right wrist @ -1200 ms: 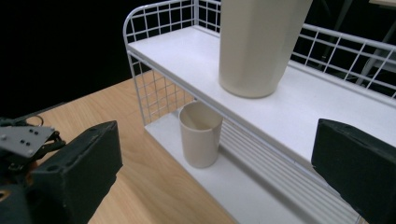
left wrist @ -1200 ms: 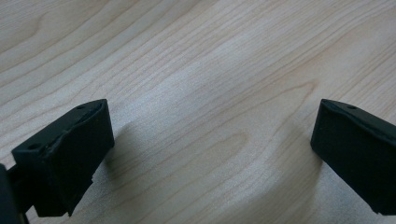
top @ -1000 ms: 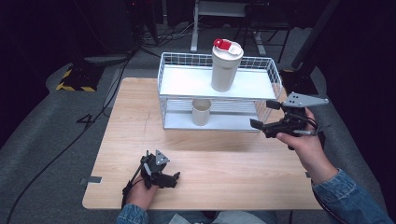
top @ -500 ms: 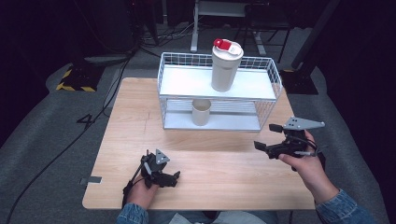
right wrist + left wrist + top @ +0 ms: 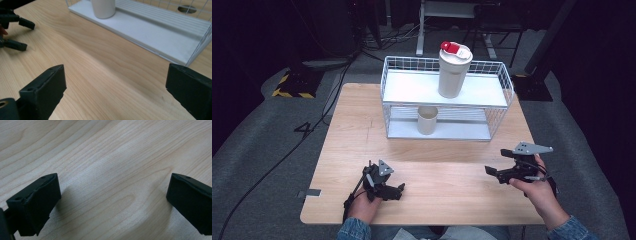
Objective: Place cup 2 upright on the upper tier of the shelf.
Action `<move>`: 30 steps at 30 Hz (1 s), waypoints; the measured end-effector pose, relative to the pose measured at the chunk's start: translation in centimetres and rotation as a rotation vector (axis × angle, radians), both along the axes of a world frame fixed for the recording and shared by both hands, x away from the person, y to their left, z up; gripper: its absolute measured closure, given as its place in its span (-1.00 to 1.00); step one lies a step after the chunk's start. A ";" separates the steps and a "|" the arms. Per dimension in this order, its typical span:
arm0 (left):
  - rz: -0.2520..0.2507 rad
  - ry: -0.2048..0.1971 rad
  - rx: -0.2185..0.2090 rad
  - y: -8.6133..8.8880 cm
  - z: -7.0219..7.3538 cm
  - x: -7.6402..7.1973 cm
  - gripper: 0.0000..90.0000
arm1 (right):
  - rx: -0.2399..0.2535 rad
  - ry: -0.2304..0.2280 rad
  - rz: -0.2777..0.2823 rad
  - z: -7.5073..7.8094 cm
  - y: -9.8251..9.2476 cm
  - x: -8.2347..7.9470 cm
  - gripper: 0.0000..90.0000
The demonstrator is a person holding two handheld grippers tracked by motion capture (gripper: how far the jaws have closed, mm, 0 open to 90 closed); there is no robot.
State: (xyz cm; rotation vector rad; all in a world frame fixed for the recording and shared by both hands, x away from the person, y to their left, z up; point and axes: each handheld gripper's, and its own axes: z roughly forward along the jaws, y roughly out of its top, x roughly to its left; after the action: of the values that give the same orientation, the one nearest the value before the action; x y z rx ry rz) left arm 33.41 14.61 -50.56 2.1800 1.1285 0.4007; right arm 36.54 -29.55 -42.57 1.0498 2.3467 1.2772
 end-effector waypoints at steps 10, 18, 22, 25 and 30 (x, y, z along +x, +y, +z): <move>0.000 0.000 0.000 0.0 0.0 0.0 -1.00 | -0.042 0.048 0.008 -3.7 0.1 -0.8 -0.87; 0.000 0.000 0.000 0.0 0.0 0.0 -1.00 | -0.067 0.073 0.017 -5.9 0.8 -1.2 -0.87; 0.000 0.000 0.000 0.0 0.0 0.0 -1.00 | -0.086 0.086 0.023 -6.7 1.2 -1.4 -0.87; 0.000 0.000 0.000 0.0 0.0 0.0 -1.00 | -0.114 0.095 0.032 -7.1 1.6 -1.5 -0.87; 0.000 -0.001 0.001 0.0 0.0 0.0 -1.00 | -0.130 0.098 0.048 -7.5 2.0 -1.7 -0.87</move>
State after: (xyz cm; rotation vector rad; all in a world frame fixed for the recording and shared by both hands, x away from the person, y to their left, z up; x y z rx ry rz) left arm 33.42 14.61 -50.55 2.1805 1.1281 0.4018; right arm 34.87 -27.53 -50.05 1.0427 2.5039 1.0957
